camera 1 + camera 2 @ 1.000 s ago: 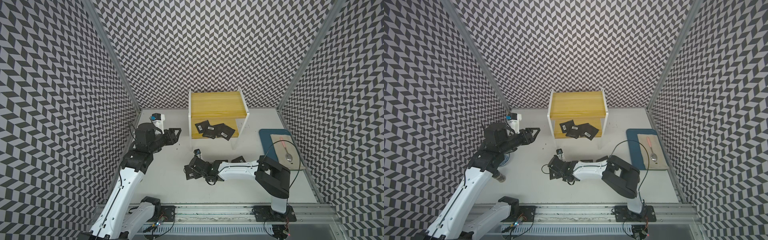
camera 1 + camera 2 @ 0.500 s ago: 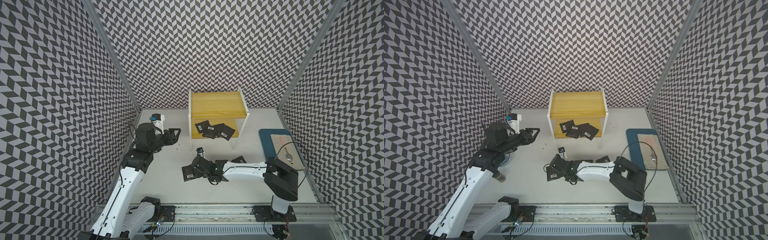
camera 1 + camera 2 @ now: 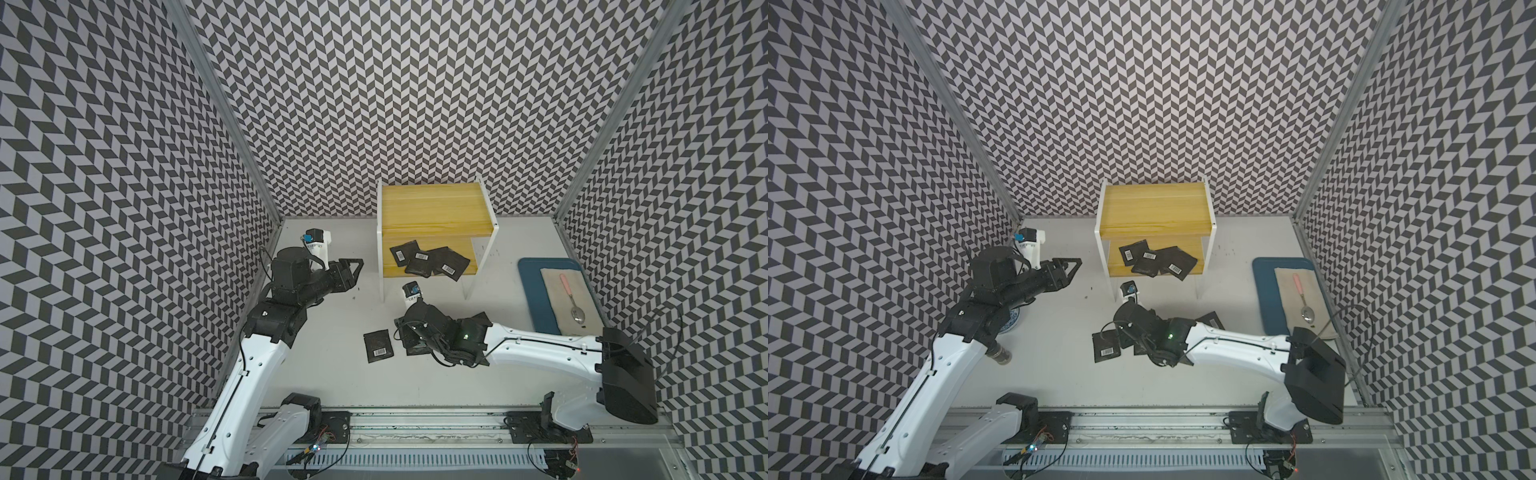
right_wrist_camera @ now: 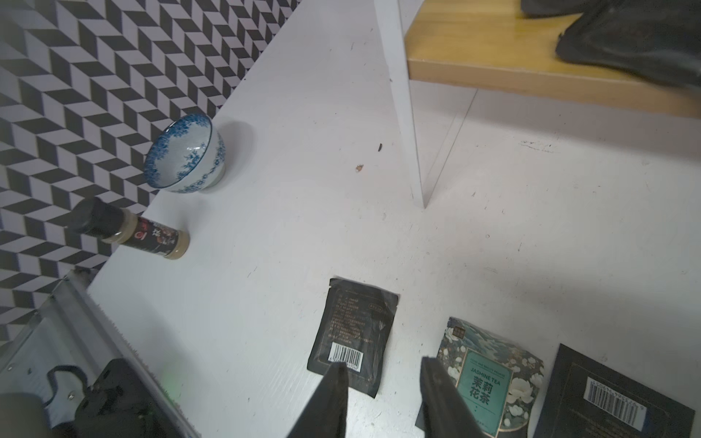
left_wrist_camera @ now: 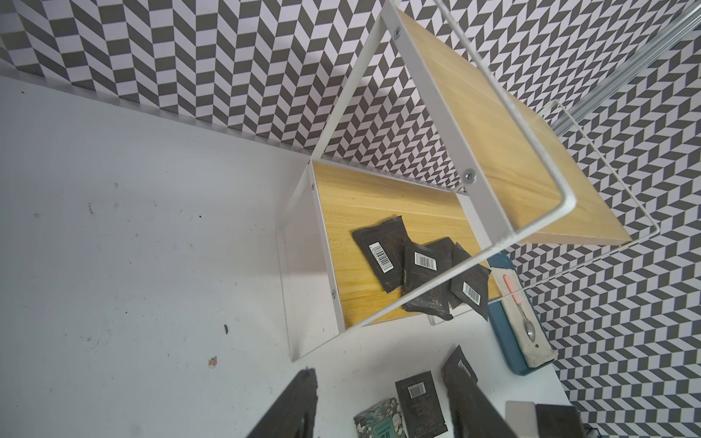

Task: Remove the tea bags from the shelf
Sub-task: Place the tea bag at the center of the board, then pick up the tea bag from the shelf.

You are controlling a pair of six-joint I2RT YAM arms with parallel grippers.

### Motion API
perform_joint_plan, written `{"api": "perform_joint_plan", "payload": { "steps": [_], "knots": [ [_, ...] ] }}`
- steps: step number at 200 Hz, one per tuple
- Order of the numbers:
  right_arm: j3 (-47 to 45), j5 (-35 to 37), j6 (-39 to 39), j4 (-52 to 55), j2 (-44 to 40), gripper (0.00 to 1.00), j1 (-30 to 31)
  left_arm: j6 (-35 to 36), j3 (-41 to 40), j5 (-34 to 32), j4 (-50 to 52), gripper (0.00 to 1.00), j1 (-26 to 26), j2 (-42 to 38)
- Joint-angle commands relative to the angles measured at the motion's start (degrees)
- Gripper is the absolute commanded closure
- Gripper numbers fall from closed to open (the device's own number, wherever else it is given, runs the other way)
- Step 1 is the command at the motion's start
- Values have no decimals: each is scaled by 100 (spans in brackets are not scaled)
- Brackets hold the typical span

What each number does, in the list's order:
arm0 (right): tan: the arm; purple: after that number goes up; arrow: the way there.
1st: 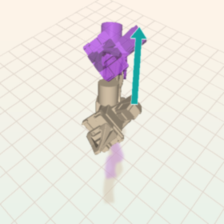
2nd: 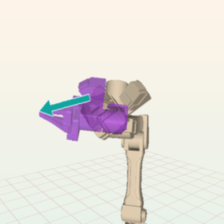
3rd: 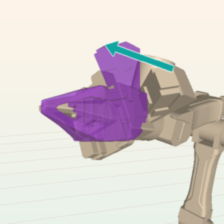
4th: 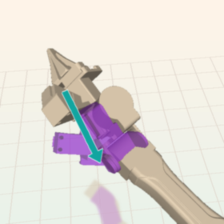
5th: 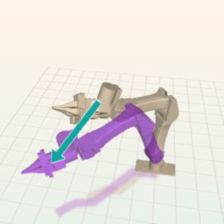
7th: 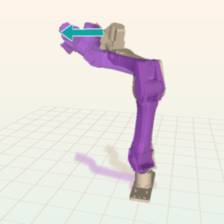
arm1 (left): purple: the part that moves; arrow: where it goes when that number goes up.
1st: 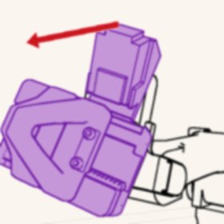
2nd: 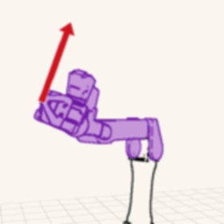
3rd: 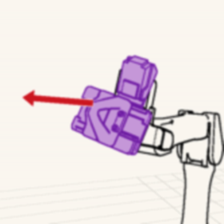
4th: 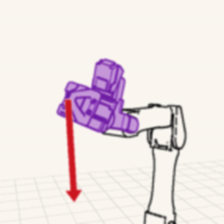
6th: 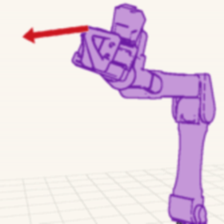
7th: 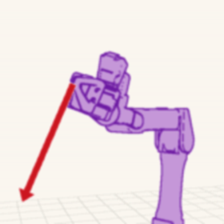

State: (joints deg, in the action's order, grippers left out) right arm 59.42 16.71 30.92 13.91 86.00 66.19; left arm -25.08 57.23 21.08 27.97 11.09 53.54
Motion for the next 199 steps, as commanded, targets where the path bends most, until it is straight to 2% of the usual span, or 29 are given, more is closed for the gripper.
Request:
{"api": "perform_joint_plan", "payload": {
  "steps": [1, 34, 70, 90, 106, 180, 199],
  "knots": [
    [-182, -490, -439, -250, -318, 63, 37, 139, -113, 177, -72, 42, -28, -164],
    [-310, -530, -601, -124, -893, 57, 34, 194, -237, 196, 13, 42, -3, -327],
    [-194, -142, -808, -16, -1599, 53, 25, 133, -311, 214, 26, 43, 57, -447],
    [-14, -74, -882, 119, -1853, 46, -42, 28, -356, 291, -101, 43, 125, -493],
    [254, 24, -917, 407, -1884, 46, -117, -43, -411, 323, -208, 45, 216, -499],
    [1019, -572, -1071, 1047, -2224, 44, -1327, -382, -864, 110, -574, 46, 741, -634],
    [914, -822, -1039, 1052, -2246, 39, -1552, -444, -939, 55, -677, 46, 852, -610]
  ]
}}
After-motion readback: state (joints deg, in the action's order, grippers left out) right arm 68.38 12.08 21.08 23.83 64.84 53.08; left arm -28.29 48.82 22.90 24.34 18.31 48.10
